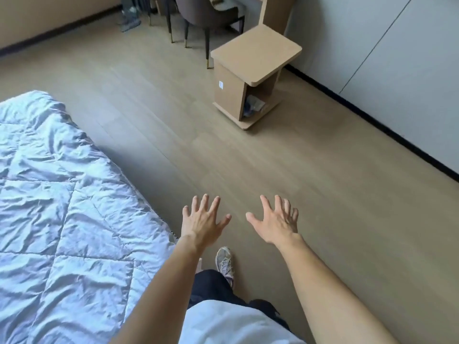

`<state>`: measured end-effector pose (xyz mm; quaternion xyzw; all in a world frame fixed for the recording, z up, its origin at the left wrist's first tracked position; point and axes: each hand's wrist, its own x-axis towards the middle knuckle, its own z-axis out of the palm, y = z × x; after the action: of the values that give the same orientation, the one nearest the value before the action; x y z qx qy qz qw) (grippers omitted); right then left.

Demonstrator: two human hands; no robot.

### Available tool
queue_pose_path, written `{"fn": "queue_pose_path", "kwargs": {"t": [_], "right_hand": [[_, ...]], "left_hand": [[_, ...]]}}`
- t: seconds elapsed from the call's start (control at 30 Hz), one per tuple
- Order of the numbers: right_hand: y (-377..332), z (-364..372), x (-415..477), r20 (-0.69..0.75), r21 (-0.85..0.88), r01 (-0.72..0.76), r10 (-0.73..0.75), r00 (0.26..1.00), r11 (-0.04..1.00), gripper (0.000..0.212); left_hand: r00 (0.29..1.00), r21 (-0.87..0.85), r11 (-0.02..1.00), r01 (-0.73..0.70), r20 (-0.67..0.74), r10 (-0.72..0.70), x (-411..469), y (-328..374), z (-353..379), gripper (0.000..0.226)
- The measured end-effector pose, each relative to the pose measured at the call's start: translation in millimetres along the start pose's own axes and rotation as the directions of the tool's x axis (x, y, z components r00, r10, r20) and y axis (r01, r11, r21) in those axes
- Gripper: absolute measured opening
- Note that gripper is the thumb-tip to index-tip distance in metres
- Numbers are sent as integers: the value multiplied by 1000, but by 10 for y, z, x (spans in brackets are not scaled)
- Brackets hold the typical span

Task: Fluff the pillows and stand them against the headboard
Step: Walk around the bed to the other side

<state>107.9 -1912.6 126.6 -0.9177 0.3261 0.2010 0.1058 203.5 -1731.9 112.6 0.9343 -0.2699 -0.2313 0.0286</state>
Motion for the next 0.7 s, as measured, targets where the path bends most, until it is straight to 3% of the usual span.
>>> {"fn": "queue_pose_path", "kwargs": {"t": [0.37, 0.7], "right_hand": [[-859, -1035, 1887, -21, -90, 212, -214, 977, 973, 81], [-1969, -1878, 3854, 43, -194, 434, -434, 900, 880, 81]], "left_hand": [[975, -96, 974, 203, -69, -210, 1486, -454, -913, 75], [875, -206, 874, 440, -119, -468, 3089, -1017, -1773, 75]]}}
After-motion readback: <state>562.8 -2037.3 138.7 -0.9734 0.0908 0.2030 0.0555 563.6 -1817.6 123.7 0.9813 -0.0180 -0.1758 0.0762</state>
